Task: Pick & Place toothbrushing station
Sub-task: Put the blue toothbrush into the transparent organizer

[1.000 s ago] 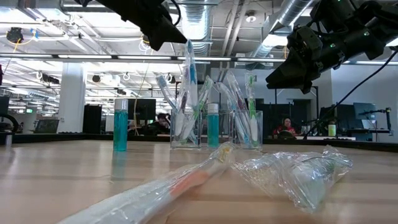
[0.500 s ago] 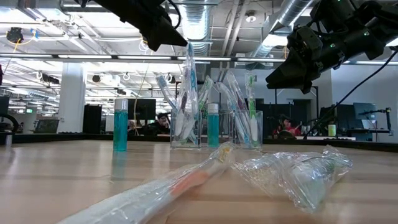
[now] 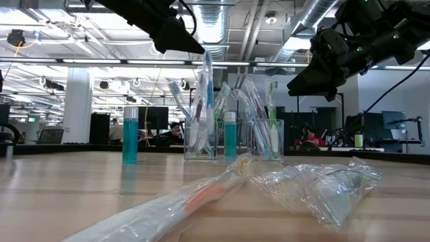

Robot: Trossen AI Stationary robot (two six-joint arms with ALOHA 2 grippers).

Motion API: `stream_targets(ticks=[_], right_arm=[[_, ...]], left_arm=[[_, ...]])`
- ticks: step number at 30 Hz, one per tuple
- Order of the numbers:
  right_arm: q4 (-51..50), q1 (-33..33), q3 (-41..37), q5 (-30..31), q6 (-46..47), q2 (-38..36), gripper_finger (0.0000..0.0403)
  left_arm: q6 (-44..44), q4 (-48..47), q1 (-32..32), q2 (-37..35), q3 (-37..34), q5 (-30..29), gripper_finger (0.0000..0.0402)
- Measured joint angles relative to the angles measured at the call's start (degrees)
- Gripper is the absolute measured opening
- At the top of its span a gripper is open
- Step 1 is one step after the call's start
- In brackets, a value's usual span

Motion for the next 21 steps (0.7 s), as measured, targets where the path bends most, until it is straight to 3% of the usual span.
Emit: stream_targets(ticks=[10, 14, 21], right_arm=[[0.0, 0.0, 0.0, 0.4, 0.0, 0.0, 0.0127], [0.0, 0.0, 0.0, 0.4, 0.0, 0.0, 0.0127], [0.0, 0.0, 0.0, 0.4, 0.0, 0.0, 0.0127]], left_arm=[[-4.8, 4.0, 0.9, 0.2, -7.9, 0.5, 0.0000], [-4.8, 7.3, 0.9, 0.2, -9.1, 4.6, 0.0000], [-4.8, 8.5, 0.9, 0.2, -9.4, 5.2, 0.0005]])
